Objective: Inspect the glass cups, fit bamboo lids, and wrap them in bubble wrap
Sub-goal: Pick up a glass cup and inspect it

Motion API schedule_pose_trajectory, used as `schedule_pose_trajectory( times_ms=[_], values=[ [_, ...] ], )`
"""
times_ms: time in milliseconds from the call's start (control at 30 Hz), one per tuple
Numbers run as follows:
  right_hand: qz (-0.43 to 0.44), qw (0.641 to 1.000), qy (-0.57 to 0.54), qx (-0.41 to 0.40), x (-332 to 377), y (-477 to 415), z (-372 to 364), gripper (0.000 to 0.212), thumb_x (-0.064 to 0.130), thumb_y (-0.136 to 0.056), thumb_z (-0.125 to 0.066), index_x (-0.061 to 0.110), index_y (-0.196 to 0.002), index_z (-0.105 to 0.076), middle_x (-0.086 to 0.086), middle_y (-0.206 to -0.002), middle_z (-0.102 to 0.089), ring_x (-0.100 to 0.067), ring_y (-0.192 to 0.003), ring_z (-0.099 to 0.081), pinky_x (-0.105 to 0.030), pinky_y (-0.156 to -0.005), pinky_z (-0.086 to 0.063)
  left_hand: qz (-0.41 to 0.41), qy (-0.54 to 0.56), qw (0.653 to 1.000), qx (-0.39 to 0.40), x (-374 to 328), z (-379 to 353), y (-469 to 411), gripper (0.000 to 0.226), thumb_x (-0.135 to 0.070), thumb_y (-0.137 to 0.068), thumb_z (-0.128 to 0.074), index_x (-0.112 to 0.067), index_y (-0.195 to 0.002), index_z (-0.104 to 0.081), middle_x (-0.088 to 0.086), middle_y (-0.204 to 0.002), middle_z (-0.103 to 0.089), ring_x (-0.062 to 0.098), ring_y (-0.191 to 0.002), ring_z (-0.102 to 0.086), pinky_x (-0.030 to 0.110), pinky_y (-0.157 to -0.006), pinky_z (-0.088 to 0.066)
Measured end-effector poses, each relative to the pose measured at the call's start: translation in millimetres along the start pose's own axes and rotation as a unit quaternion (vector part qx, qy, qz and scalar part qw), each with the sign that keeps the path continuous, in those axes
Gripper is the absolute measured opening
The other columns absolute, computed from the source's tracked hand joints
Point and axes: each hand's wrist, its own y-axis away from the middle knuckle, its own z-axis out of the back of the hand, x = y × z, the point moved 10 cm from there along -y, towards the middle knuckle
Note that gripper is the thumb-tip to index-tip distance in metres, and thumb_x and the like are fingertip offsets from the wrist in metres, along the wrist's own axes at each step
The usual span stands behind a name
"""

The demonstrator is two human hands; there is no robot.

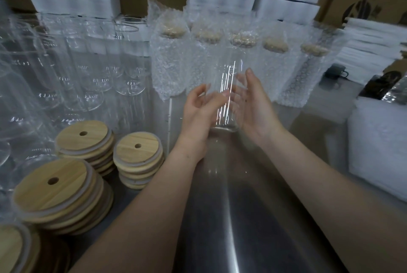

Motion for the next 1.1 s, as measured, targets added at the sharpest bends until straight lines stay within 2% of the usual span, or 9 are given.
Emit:
schedule_pose_trajectory(
  times_ms=[100,200,333,433,600,667,900,1000,1100],
  values=[
    [-0.030,0.997,0.058,0.034,-14,3,-4,0.066,0.054,-0.097,-0.037,0.010,-0.146,-0.043,-0.015,-0.140,-0.054,-0.026,-0.130,-0.052,-0.045,-0.113,-0.038,-0.003,0.044,0.999,0.003,1,1,-6,0.056,-0.011,-0.089,-0.066,-0.002,-0.140,-0.043,0.008,-0.105,-0.069,0.016,-0.085,-0.070,0.029,-0.072,-0.055],
    [-0.015,0.997,0.044,0.064,-14,8,-14,0.076,0.056,-0.086,-0.044,0.009,-0.145,-0.041,-0.011,-0.127,-0.063,-0.019,-0.111,-0.063,-0.034,-0.091,-0.054,-0.027,0.039,0.999,0.006,-3,3,-8,0.049,-0.016,-0.092,-0.061,-0.013,-0.139,-0.046,-0.001,-0.089,-0.074,0.012,-0.080,-0.071,0.027,-0.069,-0.057],
    [-0.012,0.998,0.023,0.052,-18,10,-14,0.053,0.049,-0.100,-0.042,0.015,-0.141,-0.040,-0.016,-0.131,-0.063,-0.030,-0.114,-0.065,-0.048,-0.096,-0.054,-0.053,-0.029,0.998,0.001,-7,3,-3,0.037,-0.022,-0.095,-0.058,-0.025,-0.132,-0.057,-0.003,-0.115,-0.071,0.010,-0.101,-0.069,0.023,-0.079,-0.055],
    [0.018,0.999,0.048,-0.004,-13,11,-3,0.040,0.043,-0.099,-0.051,0.020,-0.130,-0.043,-0.012,-0.120,-0.069,-0.031,-0.102,-0.070,-0.056,-0.091,-0.054,-0.073,-0.039,0.996,0.019,-7,-2,-2,0.020,-0.015,-0.099,-0.053,-0.027,-0.109,-0.065,-0.018,-0.085,-0.073,-0.006,-0.075,-0.069,0.011,-0.061,-0.051],
    [0.141,0.972,0.185,-0.026,5,22,-11,0.054,0.041,-0.094,-0.059,0.026,-0.140,-0.034,0.001,-0.111,-0.063,-0.007,-0.089,-0.071,-0.028,-0.072,-0.058,-0.074,-0.074,0.994,0.029,-9,-9,3,0.067,-0.044,-0.089,-0.057,-0.021,-0.147,-0.034,0.004,-0.114,-0.069,0.012,-0.100,-0.070,0.030,-0.083,-0.056],
    [0.172,0.957,0.232,-0.025,11,28,-18,0.066,0.048,-0.088,-0.054,0.023,-0.145,-0.032,0.008,-0.117,-0.058,-0.007,-0.103,-0.067,-0.029,-0.087,-0.056,-0.066,-0.066,0.995,0.022,-11,-10,4,0.076,-0.053,-0.079,-0.057,-0.015,-0.142,-0.039,0.015,-0.120,-0.067,0.028,-0.109,-0.068,0.048,-0.095,-0.053],
    [0.139,0.964,0.225,-0.023,11,26,-16,0.064,0.055,-0.096,-0.036,0.022,-0.151,-0.031,0.002,-0.149,-0.046,-0.009,-0.139,-0.041,-0.039,-0.118,-0.030,-0.032,-0.032,0.999,-0.001,-6,-3,2,0.049,-0.050,-0.083,-0.065,-0.019,-0.120,-0.058,0.017,-0.115,-0.069,0.033,-0.096,-0.071,0.047,-0.078,-0.059],
    [0.102,0.974,0.202,-0.009,8,21,-15,0.051,0.047,-0.105,-0.029,0.024,-0.151,-0.034,0.004,-0.141,-0.054,-0.002,-0.123,-0.055,-0.029,-0.107,-0.043,-0.006,-0.030,1.000,0.004,-3,-2,3,0.048,-0.058,-0.080,-0.061,-0.024,-0.115,-0.060,0.014,-0.110,-0.072,0.035,-0.091,-0.073,0.053,-0.077,-0.058],
    [0.060,0.984,0.167,0.021,2,17,-14,0.048,0.049,-0.105,-0.023,0.029,-0.144,-0.041,0.015,-0.122,-0.062,0.011,-0.085,-0.066,-0.013,-0.071,-0.054,0.009,-0.046,0.998,0.029,0,-6,3,0.074,-0.067,-0.071,-0.056,-0.021,-0.129,-0.057,0.009,-0.106,-0.074,0.030,-0.092,-0.074,0.052,-0.079,-0.059]
  ],
)
